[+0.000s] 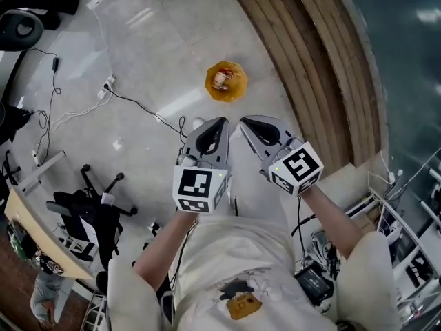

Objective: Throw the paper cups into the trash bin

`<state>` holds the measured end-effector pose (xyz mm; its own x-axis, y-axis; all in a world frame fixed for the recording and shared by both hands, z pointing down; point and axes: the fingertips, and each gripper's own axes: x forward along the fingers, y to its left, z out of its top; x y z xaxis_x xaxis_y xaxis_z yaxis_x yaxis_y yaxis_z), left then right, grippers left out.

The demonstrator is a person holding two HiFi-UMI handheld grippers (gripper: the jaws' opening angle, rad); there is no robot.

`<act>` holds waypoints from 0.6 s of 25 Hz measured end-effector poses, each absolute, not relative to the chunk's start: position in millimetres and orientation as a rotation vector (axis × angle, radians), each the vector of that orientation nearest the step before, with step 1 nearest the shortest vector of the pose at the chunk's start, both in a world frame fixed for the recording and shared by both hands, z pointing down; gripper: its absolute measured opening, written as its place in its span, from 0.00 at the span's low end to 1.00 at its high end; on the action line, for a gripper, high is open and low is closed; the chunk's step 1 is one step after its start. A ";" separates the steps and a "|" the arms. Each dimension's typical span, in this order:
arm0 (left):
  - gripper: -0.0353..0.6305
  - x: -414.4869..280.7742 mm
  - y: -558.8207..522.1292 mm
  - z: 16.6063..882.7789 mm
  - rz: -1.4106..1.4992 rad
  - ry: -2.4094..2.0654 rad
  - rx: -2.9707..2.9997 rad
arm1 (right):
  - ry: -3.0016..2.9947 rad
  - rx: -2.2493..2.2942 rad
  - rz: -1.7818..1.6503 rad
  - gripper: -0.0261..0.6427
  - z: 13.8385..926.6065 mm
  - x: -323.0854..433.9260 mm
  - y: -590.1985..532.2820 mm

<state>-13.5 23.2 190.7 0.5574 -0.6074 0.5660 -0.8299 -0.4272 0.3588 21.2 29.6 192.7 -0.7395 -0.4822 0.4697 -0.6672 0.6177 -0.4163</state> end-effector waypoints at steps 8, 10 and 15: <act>0.06 -7.6 44.3 105.2 0.413 -1.151 2.268 | -2.613 0.909 0.727 0.05 108.3 29.0 42.8; 0.06 -2.6 53.6 79.8 0.414 -1.140 2.329 | -2.630 0.910 0.690 0.05 88.4 29.0 49.4; 0.06 -5.6 77.2 36.1 0.422 -1.085 2.425 | -2.661 0.912 0.747 0.05 52.7 23.0 61.7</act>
<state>-5.6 77.2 36.1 0.6442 -0.6222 0.4449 -0.7592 -0.5907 0.2732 23.0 61.7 52.7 -0.7799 -0.5064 0.3679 -0.6239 0.6764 -0.3915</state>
